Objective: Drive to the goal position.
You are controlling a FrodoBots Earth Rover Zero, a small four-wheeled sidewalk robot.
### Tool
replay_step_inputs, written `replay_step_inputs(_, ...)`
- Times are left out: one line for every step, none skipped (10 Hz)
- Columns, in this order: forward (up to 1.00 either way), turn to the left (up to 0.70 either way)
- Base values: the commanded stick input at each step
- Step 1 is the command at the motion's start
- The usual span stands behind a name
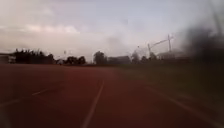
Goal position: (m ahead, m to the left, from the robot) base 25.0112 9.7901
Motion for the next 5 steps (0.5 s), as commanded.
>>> replay_step_inputs(0.70, 0.02)
replay_step_inputs(0.70, -0.23)
replay_step_inputs(0.70, -0.31)
replay_step_inputs(0.70, -0.27)
replay_step_inputs(0.70, 0.00)
